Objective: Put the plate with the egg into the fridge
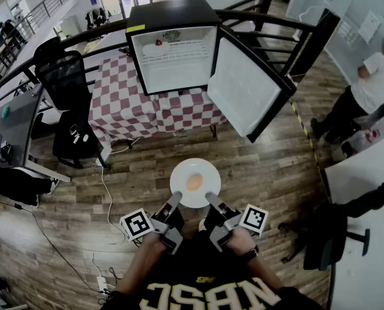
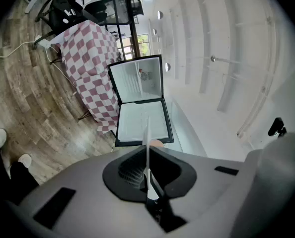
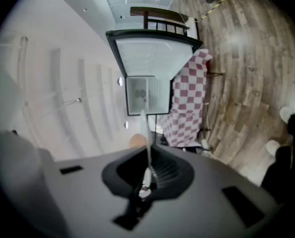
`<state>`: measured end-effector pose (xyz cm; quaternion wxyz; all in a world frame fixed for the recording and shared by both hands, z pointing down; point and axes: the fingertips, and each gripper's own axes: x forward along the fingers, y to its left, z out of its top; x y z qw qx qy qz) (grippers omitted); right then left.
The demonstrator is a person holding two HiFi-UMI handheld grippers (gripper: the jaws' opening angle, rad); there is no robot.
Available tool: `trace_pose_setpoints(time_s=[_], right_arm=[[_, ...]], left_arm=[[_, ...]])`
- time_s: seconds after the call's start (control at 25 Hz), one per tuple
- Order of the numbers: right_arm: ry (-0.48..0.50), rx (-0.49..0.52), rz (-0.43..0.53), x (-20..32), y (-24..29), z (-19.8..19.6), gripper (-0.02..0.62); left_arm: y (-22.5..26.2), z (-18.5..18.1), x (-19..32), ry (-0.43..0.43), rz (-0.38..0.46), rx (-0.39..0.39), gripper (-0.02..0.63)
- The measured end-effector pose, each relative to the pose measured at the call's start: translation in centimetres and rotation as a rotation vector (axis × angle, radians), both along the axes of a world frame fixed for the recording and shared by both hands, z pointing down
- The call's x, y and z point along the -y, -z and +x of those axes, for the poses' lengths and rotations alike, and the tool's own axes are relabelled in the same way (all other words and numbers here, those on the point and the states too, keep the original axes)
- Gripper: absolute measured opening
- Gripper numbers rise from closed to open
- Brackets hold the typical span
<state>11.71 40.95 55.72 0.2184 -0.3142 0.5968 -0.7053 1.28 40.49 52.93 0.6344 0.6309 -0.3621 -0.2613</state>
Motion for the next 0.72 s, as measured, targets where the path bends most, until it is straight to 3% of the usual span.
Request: trace_pose_setpoints(time_s=[0.44, 0.72], right_arm=[[0.082, -0.007, 0.099, 5.0, 1.7, 1.8, 0.029], [0.122, 0.024, 0.09, 5.6, 0.7, 3.0, 0.029]], left_arm=[[1.0, 2.1, 4.3, 0.06, 0.065, -0.024, 0.035], [0.6, 3.6, 4.5, 0.079, 0.057, -0.03, 0.035]])
